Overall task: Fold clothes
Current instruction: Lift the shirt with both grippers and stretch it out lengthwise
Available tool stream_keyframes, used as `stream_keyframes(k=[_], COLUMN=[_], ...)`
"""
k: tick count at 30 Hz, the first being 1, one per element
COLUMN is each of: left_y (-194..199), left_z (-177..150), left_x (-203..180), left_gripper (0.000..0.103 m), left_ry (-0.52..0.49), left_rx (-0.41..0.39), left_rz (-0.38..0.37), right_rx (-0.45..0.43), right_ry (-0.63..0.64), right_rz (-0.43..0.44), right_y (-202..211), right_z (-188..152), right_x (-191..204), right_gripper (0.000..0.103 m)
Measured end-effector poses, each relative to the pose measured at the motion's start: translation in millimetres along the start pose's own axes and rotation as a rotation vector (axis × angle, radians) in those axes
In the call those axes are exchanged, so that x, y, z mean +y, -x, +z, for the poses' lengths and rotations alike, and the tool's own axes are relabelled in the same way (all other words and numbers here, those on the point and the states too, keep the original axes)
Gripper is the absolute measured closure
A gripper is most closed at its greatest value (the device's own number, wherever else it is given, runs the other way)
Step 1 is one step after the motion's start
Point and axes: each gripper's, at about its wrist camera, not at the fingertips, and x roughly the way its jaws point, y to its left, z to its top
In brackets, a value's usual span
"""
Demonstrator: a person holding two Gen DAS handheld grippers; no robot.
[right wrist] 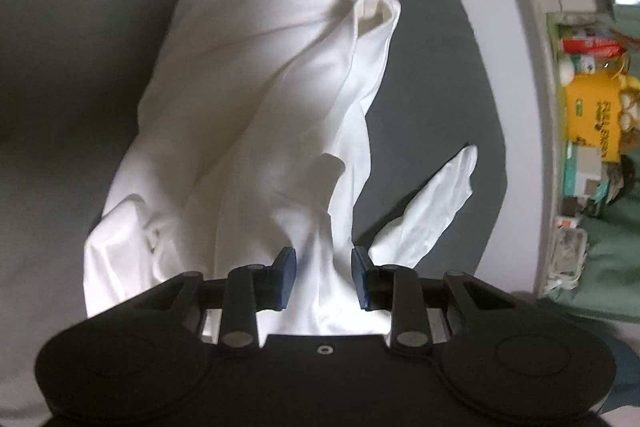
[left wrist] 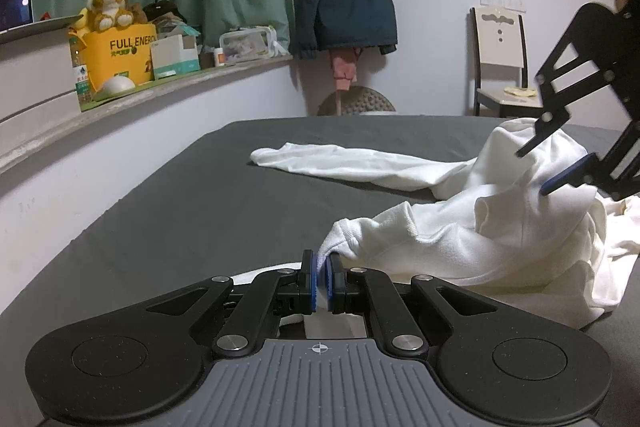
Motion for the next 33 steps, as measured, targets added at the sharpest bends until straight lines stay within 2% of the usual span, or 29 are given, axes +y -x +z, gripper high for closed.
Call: stream_keyframes(k=[2,3,4,7,8,11,15,18,21,27,30,33], left_y=[-0.4,-0.7,-1.0,-1.9,-1.5,5.3,28.8,60.0,95.4,186.2,241.0,305.9], left_z=[0.1,0.1,-0.2,-0.5,-0.4,1.6,14.5,40.8,79.9,182.5,228.2,257.5], left_x=[0.8,1.2,1.7,3.7,3.8,-2.2,-18.6,-32.0,-39.1,-49.9,-57.6,-70.8], left_gripper=[0.098,0.098,0.098,0.098,0.098,0.098,0.098,0.098,0.098,0.098,0.098,0.098], left_ry=[0.002,0.002,0.002,-0.002,-0.007,-0.06,-0.151,-0.264,-0.373,-0.494,-0.534,-0.553], left_rx=[-0.002,-0.003,-0.004,-0.008,-0.015,-0.074,-0.235,-0.37,-0.491,-0.738,-0.875,-1.056], left_rz=[-0.001,0.0,0.002,0.016,0.027,0.085,0.144,0.186,0.238,0.365,0.448,0.562], right_rx=[0.013,0.02,0.022,-0.006,-0.012,-0.021,-0.018,-0.027,-0.045,-0.124,-0.181,-0.253], right_ry=[-0.035,-0.052,-0.077,-0.19,-0.227,-0.362,-0.636,-0.794,-0.904,-1.036,-1.057,-1.027], right_rz=[0.017,0.026,0.027,-0.05,-0.107,-0.349,-0.701,-0.904,-1.09,-1.359,-1.493,-1.677], right_y=[-7.7,-11.5,-13.8,-6.4,-1.4,21.7,69.2,110.8,153.1,251.8,310.9,373.7], right_z=[-4.0,-5.9,-8.4,-17.7,-20.4,-27.2,-30.5,-30.2,-31.6,-53.6,-63.8,-62.6], right_x=[-2.9,-4.3,-5.5,-6.8,-5.8,-0.3,8.7,12.5,10.8,-21.7,-37.3,-35.8], right_gripper=[0.078,0.092,0.099,0.099,0.099,0.099,0.099,0.099,0.1,0.099,0.099,0.099])
